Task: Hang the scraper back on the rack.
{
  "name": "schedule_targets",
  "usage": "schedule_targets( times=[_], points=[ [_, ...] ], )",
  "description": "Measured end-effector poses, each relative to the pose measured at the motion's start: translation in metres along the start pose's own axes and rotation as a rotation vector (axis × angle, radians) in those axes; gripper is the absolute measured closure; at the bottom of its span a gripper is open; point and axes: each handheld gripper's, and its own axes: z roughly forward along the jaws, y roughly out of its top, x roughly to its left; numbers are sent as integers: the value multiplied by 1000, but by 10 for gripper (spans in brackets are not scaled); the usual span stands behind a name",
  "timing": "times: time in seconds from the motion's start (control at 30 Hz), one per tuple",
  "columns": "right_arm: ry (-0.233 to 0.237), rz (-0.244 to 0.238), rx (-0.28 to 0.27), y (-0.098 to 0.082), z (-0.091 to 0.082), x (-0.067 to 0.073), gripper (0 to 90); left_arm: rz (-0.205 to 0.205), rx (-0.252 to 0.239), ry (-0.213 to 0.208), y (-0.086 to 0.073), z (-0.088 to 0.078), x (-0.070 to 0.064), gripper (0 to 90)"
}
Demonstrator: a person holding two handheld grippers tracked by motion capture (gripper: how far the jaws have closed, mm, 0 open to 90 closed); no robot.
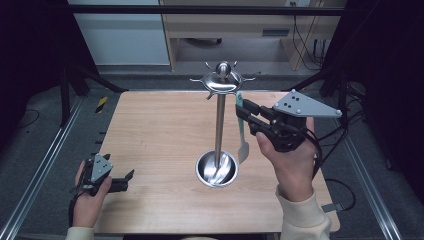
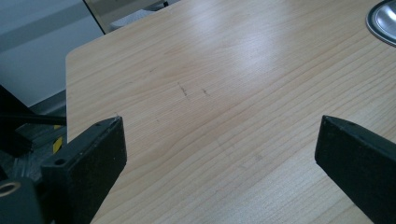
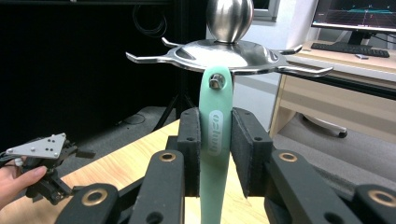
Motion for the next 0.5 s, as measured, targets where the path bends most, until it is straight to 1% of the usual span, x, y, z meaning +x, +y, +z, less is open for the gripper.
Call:
schedule_targets(
  times=[0.2,0.3,0.5],
  points=[
    [-1,8,-5,-1,2,1,741,-2,0,0,0,-1,1,20],
    [-2,2,-2,-1,3,0,741,-2,1,0,0,-1,1,20],
    [-2,13,-10,-3,6,1,740,0,-2,-1,0,-1,-1,20]
  ],
)
